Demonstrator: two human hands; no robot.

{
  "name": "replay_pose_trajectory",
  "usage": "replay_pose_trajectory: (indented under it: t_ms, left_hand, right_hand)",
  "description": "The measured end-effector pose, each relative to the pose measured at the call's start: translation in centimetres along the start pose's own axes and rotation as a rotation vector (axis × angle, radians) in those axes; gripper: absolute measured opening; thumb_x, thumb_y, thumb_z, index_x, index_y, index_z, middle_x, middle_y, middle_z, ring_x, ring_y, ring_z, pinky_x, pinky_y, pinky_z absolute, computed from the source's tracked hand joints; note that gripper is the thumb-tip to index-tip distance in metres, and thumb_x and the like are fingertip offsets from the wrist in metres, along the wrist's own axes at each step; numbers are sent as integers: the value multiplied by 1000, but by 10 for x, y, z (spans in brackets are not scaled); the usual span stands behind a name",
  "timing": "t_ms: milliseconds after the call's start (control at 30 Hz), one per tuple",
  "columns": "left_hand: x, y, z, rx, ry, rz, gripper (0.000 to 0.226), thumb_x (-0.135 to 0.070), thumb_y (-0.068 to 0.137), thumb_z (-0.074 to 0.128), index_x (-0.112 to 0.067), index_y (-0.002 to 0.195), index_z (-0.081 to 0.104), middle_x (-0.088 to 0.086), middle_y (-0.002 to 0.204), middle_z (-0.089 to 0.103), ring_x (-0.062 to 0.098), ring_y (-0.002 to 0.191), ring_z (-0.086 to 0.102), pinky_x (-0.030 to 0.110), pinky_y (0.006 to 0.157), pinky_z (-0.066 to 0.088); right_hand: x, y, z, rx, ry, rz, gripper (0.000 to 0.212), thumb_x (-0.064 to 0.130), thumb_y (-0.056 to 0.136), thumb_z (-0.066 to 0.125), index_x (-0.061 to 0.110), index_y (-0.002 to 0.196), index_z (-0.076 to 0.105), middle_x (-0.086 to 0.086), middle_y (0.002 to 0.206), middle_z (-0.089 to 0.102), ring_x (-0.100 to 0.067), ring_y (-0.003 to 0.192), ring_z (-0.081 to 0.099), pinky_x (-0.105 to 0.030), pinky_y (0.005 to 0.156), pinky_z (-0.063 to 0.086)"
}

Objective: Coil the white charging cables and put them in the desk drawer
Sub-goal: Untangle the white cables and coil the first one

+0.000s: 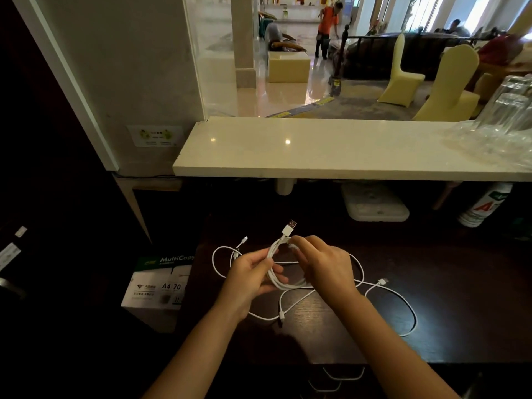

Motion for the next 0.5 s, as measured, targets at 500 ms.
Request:
replay_pose_trajectory:
  t_ms: [500]
  left_hand:
    - [4,6,5,95,-307,-90,29,-16,98,34,-8,117,56,5,114,66,6,39,45,21,47,43]
  right_hand:
    - [11,4,-4,72,257,84,17,22,86,54,22,103,58,-2,121,53,-13,78,61,-31,54,51]
Point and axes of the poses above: each hand's wrist, its own y-axis towards the middle knuckle, its own z-axis out of the palm, x = y × z, the point moved 2 cm from there along y, towards the middle knuckle
